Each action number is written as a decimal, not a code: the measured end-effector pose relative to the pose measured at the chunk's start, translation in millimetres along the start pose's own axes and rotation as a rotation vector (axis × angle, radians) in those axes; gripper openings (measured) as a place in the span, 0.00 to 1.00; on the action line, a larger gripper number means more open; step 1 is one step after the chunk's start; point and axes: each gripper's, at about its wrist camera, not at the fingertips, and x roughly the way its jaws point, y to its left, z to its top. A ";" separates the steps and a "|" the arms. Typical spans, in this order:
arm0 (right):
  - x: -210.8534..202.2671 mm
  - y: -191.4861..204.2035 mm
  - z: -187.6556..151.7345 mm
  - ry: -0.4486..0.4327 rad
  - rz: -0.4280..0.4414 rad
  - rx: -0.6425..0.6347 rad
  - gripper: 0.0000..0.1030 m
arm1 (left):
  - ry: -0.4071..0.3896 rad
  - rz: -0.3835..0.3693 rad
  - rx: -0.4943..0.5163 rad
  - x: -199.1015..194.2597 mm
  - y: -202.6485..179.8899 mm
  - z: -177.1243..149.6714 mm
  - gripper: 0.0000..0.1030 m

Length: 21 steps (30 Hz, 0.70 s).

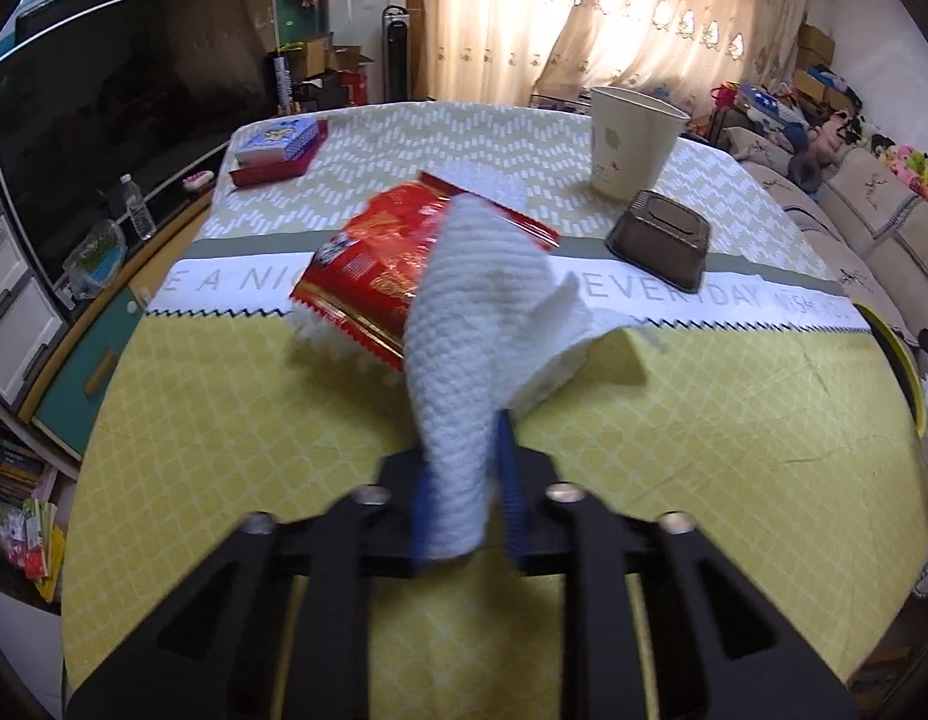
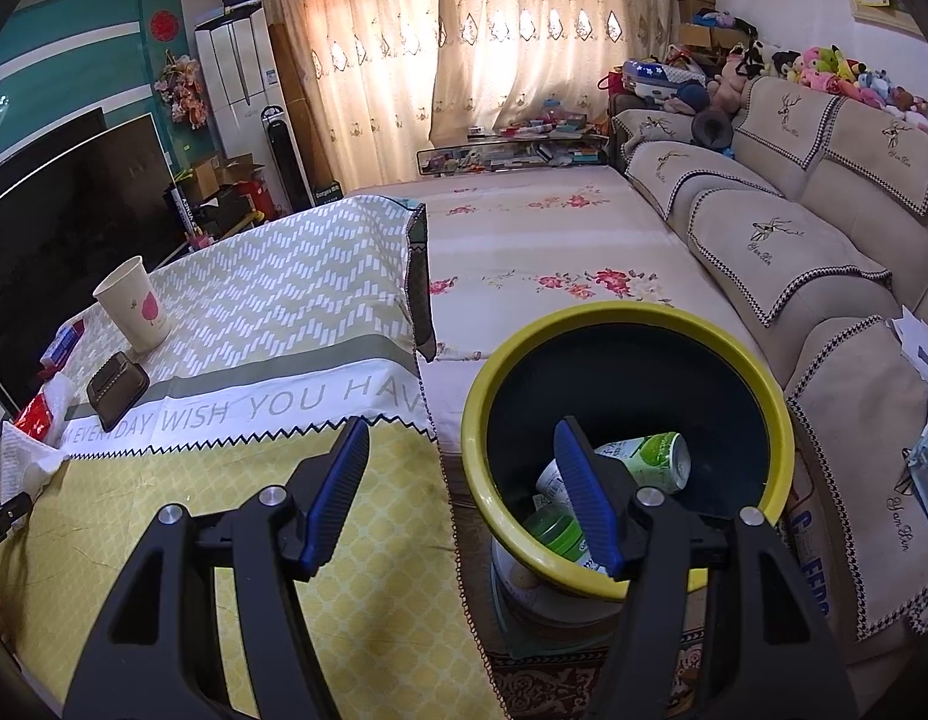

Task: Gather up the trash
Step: 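Grasp the white towel with the left gripper and lift it, then carry the white towel with the left gripper and drop it into the bin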

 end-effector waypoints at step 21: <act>-12.7 -6.7 1.0 -0.027 0.014 0.011 0.59 | -0.123 -0.263 0.215 -80.4 -76.8 7.7 0.08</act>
